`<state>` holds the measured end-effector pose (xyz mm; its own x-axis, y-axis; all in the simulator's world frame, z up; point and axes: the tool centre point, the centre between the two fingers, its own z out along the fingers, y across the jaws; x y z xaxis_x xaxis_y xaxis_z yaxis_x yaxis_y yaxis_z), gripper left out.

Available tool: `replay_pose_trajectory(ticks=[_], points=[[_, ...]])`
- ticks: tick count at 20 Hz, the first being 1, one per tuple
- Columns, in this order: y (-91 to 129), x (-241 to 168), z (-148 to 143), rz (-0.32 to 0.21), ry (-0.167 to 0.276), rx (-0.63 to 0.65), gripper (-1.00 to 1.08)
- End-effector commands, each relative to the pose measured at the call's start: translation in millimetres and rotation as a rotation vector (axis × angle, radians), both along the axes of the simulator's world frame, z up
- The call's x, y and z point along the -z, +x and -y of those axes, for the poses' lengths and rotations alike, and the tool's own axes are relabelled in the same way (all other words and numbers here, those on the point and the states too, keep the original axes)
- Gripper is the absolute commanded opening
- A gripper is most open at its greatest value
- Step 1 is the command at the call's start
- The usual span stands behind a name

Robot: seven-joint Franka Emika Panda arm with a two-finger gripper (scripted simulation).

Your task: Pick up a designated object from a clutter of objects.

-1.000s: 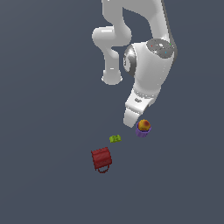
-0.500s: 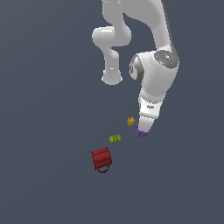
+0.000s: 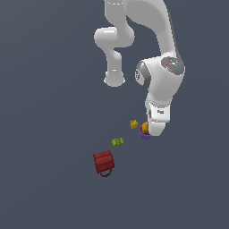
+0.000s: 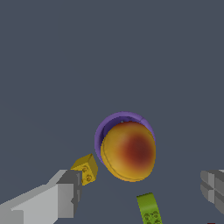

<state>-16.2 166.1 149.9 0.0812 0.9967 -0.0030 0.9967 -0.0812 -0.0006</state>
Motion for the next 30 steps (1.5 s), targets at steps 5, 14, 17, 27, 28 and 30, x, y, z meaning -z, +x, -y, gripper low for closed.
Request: replay_pose_trajectory(ticks=[5, 14, 17, 27, 28, 30], points=[[-1, 4, -4, 0.001, 0.003, -0.039, 1.0], [-2, 24, -4, 0.0, 0.003, -0.037, 1.0], [-3, 39, -4, 0.0, 0.004, -0.038, 1.0], [-2, 54, -4, 0.001, 0.003, -0.04, -1.0], [-2, 54, -4, 0.001, 0.003, -0.04, -1.0], [-2, 54, -4, 0.001, 0.003, -0.04, -1.0]])
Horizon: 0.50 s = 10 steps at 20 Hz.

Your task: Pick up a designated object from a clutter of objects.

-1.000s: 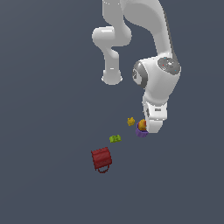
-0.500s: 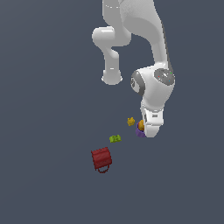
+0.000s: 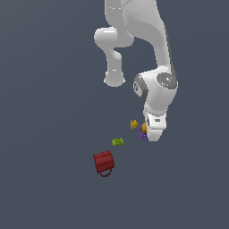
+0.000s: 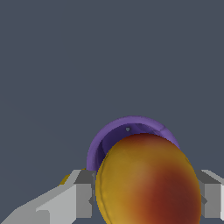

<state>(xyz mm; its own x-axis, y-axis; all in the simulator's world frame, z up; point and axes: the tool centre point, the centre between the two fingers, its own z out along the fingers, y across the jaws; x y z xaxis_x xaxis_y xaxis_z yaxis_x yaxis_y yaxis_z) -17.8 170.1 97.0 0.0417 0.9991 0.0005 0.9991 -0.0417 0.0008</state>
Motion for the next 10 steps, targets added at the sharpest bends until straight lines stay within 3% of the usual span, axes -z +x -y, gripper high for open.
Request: replay_pose_trajectory(ticks=[1, 10], points=[[-0.3, 0.8, -0.1, -0.001, 0.0, 0.0, -1.0], [1.3, -5.1, 6.4, 0.0, 0.0, 0.0, -1.0]])
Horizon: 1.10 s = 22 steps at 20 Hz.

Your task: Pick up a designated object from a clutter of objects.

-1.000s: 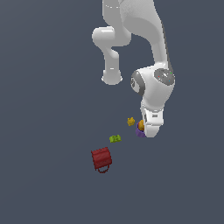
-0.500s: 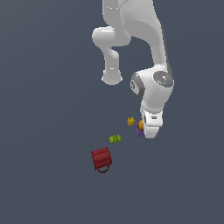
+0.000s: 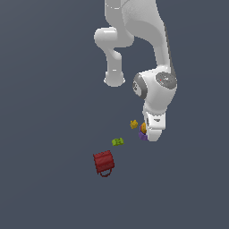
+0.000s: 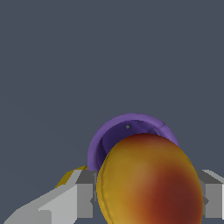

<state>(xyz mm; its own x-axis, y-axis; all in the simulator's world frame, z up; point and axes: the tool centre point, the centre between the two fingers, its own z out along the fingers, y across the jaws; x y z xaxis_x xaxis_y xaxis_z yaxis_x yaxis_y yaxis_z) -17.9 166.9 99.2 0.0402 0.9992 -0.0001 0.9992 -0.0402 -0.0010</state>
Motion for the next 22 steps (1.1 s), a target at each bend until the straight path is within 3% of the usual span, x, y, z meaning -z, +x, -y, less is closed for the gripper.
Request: replay_pose_trajectory(ticks=[1, 10, 22], points=[[2, -5, 6, 0.002, 0.0, 0.001, -1.0], [12, -44, 54, 0.002, 0.001, 0.001, -1.0], [37, -139, 168, 0.002, 0.005, 0.0, -1.0]])
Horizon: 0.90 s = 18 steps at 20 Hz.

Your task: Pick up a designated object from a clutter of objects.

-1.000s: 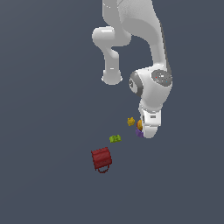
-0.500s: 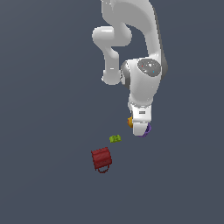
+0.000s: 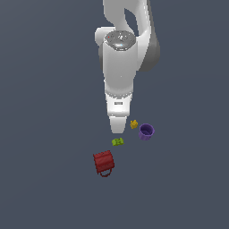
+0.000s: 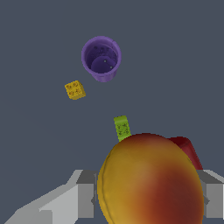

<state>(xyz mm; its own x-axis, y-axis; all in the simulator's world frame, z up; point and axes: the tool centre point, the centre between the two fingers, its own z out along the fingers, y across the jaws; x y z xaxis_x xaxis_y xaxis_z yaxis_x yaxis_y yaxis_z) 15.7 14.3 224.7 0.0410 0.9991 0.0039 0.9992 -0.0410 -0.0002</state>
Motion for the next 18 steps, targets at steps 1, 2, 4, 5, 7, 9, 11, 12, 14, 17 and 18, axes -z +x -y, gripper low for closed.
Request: replay_pose_trajectory(ticks=[1, 2, 4, 5, 7, 9, 11, 12, 14, 17, 18], points=[[5, -22, 25, 0.001, 0.001, -0.001, -1.0], [7, -30, 35, 0.001, 0.001, -0.001, -1.0], [12, -46, 56, 0.001, 0.001, -0.001, -1.0], [14, -55, 66, 0.001, 0.001, -0.001, -1.0], [19, -71, 86, 0.001, 0.0, -0.001, -1.0], [24, -87, 105, 0.0, 0.0, -0.001, -1.0], [28, -101, 123, 0.0, -0.001, -0.001, -1.0], [31, -108, 131, 0.0, -0.001, 0.0, -1.0], [35, -120, 146, 0.0, -0.002, 0.0, -1.0], [40, -137, 167, 0.0, -0.003, 0.0, -1.0], [42, -142, 174, 0.0, -0.003, 0.0, -1.0]])
